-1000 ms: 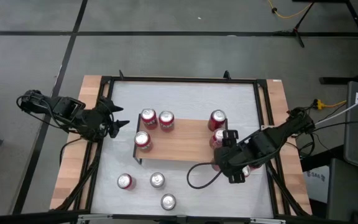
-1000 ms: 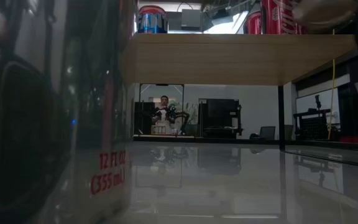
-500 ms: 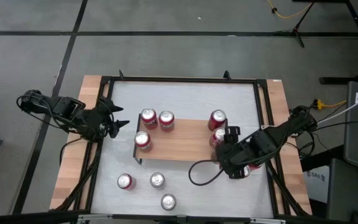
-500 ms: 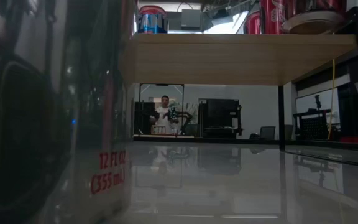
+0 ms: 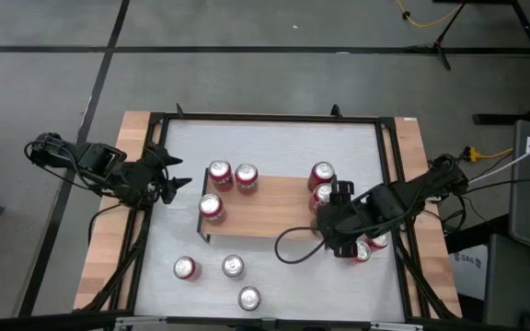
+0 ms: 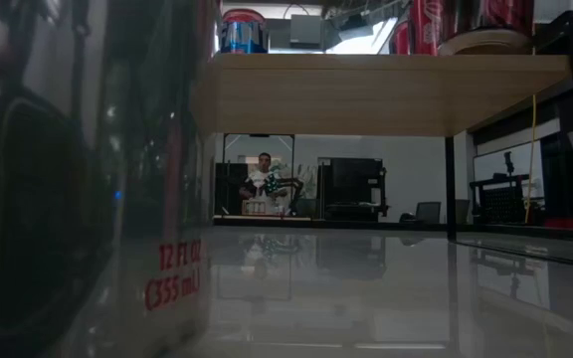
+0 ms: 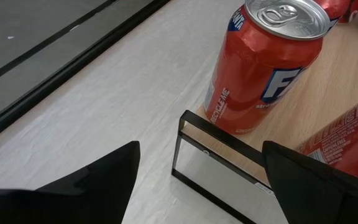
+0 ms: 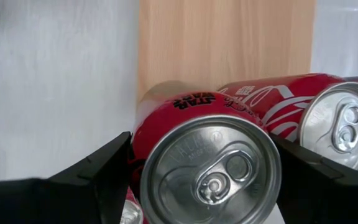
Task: Place canned beverage on shelf
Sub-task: Put the red black soda can on the shelf
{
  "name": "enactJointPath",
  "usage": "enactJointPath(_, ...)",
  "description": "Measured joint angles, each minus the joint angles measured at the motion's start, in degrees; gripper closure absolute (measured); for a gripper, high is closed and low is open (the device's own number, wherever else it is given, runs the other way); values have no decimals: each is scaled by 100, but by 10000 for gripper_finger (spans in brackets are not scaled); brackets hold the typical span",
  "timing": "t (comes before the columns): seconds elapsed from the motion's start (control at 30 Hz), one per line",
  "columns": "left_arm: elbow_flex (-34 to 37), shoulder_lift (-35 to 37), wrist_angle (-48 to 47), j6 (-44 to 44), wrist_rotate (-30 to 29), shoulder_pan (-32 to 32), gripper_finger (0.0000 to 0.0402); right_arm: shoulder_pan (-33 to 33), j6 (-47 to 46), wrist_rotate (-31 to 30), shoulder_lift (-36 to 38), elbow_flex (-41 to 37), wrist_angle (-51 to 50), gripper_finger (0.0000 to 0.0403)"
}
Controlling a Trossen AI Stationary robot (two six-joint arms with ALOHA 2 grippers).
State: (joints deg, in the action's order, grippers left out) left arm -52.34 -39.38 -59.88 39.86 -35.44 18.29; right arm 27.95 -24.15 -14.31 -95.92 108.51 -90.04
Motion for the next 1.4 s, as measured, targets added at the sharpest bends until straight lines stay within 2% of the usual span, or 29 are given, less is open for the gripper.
enactJointPath(0.43,0,0,0,0,-4,-1,74,-61,8,139,-2,-95,4,102)
enactJointPath(0.83,0,0,0,0,-7,-1,74,-59,14,99,2,-341,57,54)
enactJointPath(1.4,0,0,0,0,-7,0,74,-61,64,97,-2,-345,55,56)
